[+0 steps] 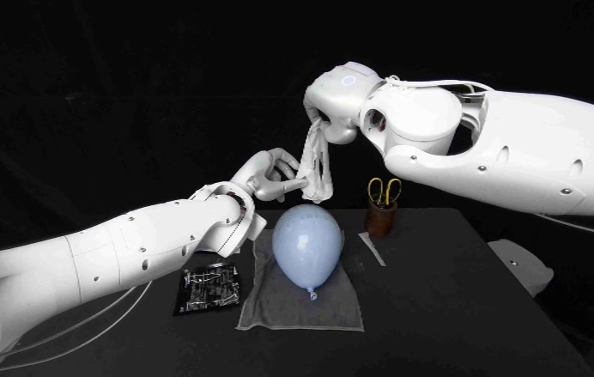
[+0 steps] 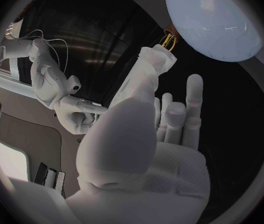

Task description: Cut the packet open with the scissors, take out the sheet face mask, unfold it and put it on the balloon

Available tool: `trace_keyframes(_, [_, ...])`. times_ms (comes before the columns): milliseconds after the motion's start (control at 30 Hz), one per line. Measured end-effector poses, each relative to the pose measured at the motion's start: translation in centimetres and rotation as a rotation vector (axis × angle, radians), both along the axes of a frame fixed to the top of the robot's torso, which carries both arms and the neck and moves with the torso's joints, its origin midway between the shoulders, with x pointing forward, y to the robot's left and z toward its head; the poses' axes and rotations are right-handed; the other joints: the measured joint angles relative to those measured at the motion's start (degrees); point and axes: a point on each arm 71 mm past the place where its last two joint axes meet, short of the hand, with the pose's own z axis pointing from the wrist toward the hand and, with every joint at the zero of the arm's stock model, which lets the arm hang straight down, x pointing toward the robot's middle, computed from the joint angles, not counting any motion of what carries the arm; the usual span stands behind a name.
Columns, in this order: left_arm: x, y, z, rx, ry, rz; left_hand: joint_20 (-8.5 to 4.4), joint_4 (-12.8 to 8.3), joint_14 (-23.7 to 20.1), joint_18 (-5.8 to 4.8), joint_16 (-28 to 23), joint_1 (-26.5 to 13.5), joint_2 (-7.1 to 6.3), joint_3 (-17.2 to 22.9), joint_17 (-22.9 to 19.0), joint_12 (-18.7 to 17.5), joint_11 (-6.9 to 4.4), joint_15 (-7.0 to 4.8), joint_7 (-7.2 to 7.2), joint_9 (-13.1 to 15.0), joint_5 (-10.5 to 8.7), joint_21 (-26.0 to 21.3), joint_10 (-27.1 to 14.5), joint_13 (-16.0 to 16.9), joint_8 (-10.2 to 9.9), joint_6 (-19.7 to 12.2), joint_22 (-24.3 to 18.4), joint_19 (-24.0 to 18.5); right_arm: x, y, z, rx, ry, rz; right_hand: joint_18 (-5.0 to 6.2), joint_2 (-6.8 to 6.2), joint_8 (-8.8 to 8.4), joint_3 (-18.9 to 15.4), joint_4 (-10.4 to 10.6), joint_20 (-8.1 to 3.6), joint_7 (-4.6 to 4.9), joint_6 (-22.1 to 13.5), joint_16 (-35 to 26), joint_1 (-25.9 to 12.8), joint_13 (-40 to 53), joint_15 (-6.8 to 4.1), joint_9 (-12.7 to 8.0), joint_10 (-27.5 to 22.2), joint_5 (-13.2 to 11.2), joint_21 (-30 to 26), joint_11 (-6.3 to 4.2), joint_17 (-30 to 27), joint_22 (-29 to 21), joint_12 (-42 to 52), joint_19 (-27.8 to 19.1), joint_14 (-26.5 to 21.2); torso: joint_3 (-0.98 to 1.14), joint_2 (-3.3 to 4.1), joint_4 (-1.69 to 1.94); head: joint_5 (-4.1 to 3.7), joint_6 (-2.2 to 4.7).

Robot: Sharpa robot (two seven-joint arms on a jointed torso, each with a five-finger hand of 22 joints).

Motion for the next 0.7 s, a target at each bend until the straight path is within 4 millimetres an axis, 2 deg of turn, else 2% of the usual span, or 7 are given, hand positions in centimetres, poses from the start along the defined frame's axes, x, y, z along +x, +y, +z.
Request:
trace_keyframes(200, [-0.09, 0.34, 0.18, -0.015, -0.009, 0.022, -0.21, 0.2, 0.1, -0.02, 0.0, -0.8, 0.85, 2.2, -0.2, -0.6, 0.05, 0.1, 0.09, -1.5, 0.0, 0.6, 0.6, -1.2, -0.3, 0.7, 0.2, -0.2, 0.23, -0.16, -0.04, -0.003, 0.005, -0.01, -0.01, 0.0, 0.2, 0.0, 0.0, 0.0, 0.01, 0.0, -0.1, 0.0, 0.0, 0.0, 0.0, 0.0, 0.0, 0.0, 0.0, 0.0, 0.0, 0.0, 0.0, 0.0, -0.02, 0.03, 0.01, 0.13, -0.16])
trace_keyframes(433, [-0.23, 0.55, 0.39, -0.036, -0.021, 0.032, -0.41, 0.1, 0.4, -0.08, 0.0, -2.0, 0.3, 4.1, -0.2, -1.0, 0.06, -0.03, 0.13, -2.7, 0.0, 0.9, 1.0, -2.1, -0.5, 1.3, 0.2, -0.4, 0.52, -0.38, -0.1, -0.008, 0.012, -0.023, 0.0, 0.0, 0.21, 0.0, 0.0, 0.01, 0.11, 0.1, 0.1, 0.0, 0.0, 0.0, -0.1, 0.0, 0.0, 0.0, 0.0, 0.0, 0.0, 0.0, 0.0, 0.0, -0.04, 0.04, 0.05, 0.15, -0.24])
trace_keyframes(467, [-0.24, 0.54, 0.42, -0.04, -0.023, 0.033, -0.41, 0.1, 0.4, -0.1, 0.0, -2.3, 0.55, 4.7, -0.2, -1.4, -0.1, -0.03, 0.13, -3.1, 0.0, 0.9, 1.3, -2.4, -0.8, 1.8, 0.2, -0.4, 0.54, -0.4, -0.11, -0.009, 0.013, -0.024, 0.0, 0.0, 0.21, 0.0, 0.0, 0.01, 0.11, 0.1, 0.1, 0.0, 0.0, 0.0, -0.1, 0.0, 0.0, 0.0, 0.0, 0.0, 0.0, 0.0, 0.0, 0.0, -0.04, 0.04, 0.05, 0.19, -0.24])
trace_keyframes(700, [-0.32, 0.27, 0.59, -0.064, -0.034, 0.028, -0.5, 0.0, 0.4, -0.17, 0.0, -4.8, -1.9, 10.7, -1.8, -4.7, -0.18, -0.03, 0.26, -7.2, 0.0, 1.5, 2.0, -5.9, -3.1, 4.3, 0.2, -0.9, 0.59, -0.35, -0.17, -0.011, 0.022, -0.027, -0.01, 0.0, 0.17, 0.0, 0.0, 0.01, 0.12, 0.1, 0.0, 0.0, 0.0, 0.0, -0.1, 0.0, 0.0, 0.0, 0.0, 0.0, 0.0, 0.0, 0.0, 0.0, -0.03, 0.03, 0.01, 0.44, -0.14])
